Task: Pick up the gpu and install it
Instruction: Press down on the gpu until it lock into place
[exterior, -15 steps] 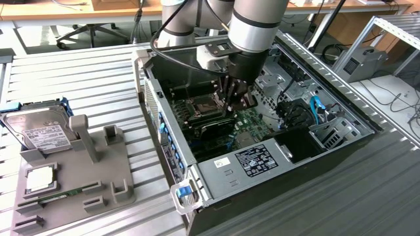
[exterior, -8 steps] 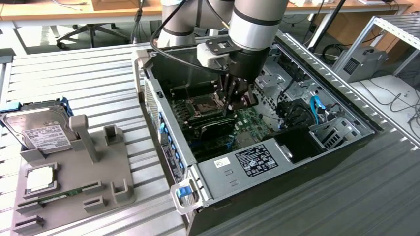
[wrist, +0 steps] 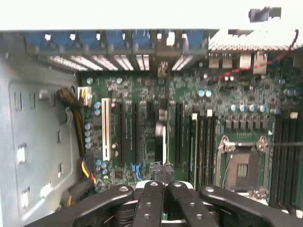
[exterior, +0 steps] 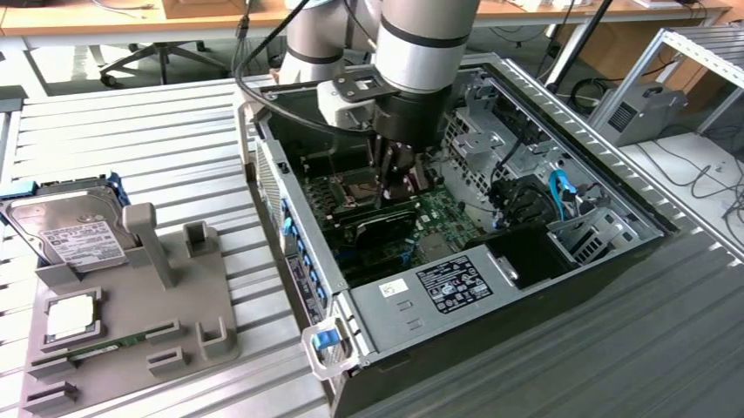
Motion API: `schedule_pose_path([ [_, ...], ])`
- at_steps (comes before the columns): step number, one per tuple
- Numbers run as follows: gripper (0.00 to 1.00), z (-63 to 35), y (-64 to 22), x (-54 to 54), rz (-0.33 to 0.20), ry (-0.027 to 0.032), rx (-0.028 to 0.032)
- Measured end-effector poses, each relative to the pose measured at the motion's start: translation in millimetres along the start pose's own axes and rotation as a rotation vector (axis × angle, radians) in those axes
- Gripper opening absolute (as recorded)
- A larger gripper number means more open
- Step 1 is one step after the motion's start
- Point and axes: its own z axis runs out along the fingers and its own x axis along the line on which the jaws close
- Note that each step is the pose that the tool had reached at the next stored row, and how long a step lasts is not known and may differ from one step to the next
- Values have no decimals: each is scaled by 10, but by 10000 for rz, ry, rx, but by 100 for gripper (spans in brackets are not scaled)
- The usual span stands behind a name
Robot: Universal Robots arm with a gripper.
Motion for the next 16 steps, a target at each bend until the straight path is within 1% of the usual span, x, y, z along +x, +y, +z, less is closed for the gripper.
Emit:
schedule_pose_path([
  [1,11,5,49,-7,0,0,21],
  [3,11,19,97,-27,1,2,30],
  [7,11,52,149,-104,1,1,32],
  [11,11,84,195,-118,0,1,33],
  [16,11,150,260,-119,0,1,34],
])
